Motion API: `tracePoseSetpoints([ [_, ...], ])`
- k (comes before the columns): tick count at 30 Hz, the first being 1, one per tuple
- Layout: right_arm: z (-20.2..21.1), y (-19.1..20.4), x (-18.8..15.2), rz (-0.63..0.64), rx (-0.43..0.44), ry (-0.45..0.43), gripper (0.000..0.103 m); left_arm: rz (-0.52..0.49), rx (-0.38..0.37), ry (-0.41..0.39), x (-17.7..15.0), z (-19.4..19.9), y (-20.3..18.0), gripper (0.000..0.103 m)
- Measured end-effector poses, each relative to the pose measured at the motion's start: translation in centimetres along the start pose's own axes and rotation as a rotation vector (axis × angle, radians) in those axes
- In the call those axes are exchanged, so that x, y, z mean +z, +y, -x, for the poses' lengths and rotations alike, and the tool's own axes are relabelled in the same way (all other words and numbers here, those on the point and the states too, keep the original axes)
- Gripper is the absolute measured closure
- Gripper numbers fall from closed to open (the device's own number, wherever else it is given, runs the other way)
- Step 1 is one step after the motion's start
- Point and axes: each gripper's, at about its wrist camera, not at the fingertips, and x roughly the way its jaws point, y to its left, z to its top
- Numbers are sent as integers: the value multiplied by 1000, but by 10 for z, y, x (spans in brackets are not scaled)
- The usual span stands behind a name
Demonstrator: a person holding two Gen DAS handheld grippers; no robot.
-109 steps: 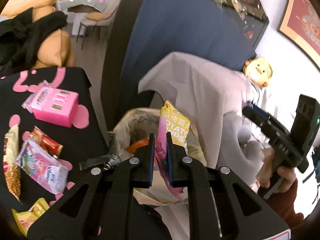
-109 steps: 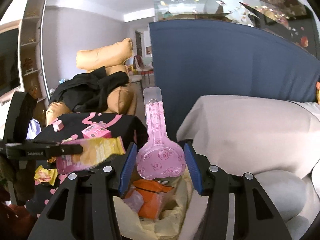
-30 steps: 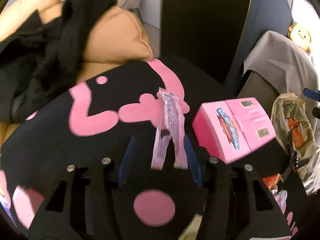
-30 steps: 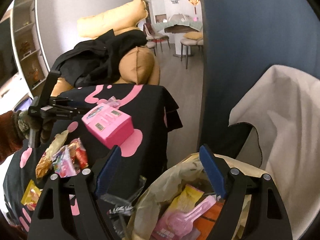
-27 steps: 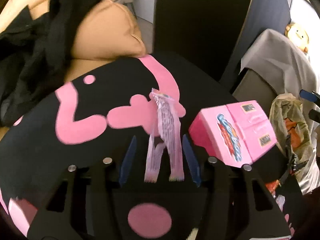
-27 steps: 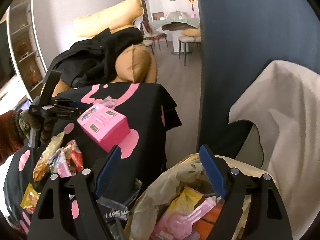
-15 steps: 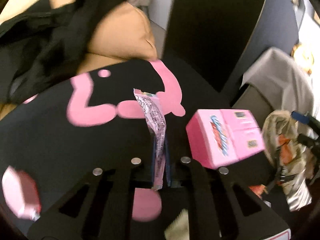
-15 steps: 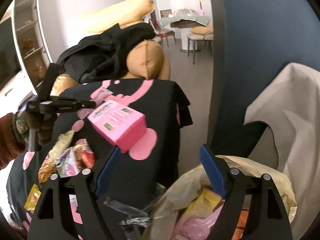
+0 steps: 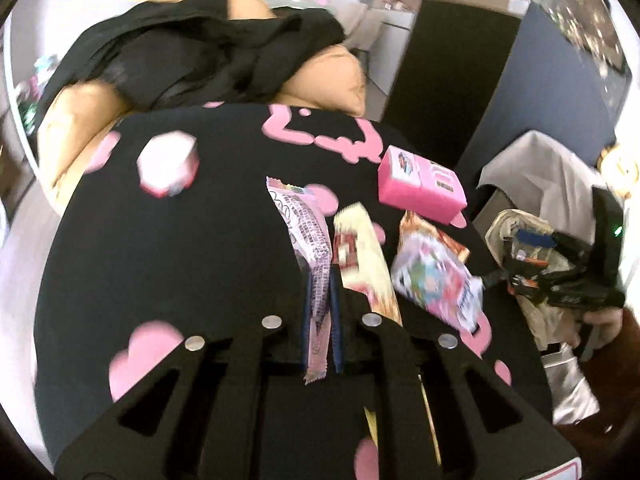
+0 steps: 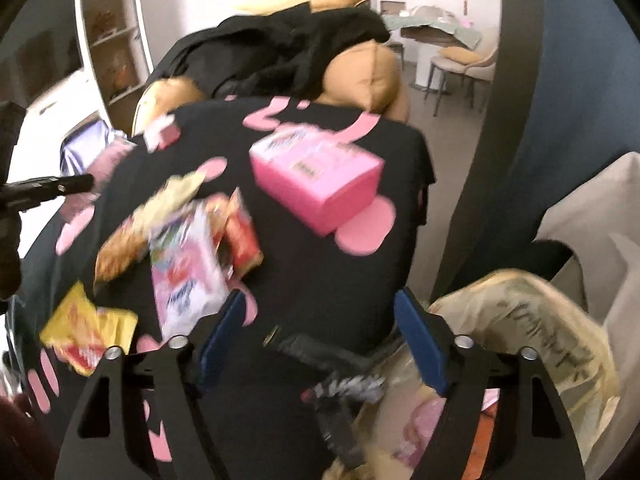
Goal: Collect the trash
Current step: 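Grasp the pink stick wrapper with the left tool while the right tool moves to the black wrapper, then grasp the black wrapper with the right tool and lift it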
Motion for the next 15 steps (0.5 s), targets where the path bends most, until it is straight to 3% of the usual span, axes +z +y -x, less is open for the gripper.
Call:
tracePoseSetpoints([
  [7,-10,-1,-33,-18,-74,55,46,130,11,-36,-45,30,7,95],
  [10,-7,-9,-37,-70,-73,52,65,172,26,-58,-57,41,9,95],
  [15,6,-8,-37,-118,-26,31,79,193,35,-99,-70,61,9,95],
])
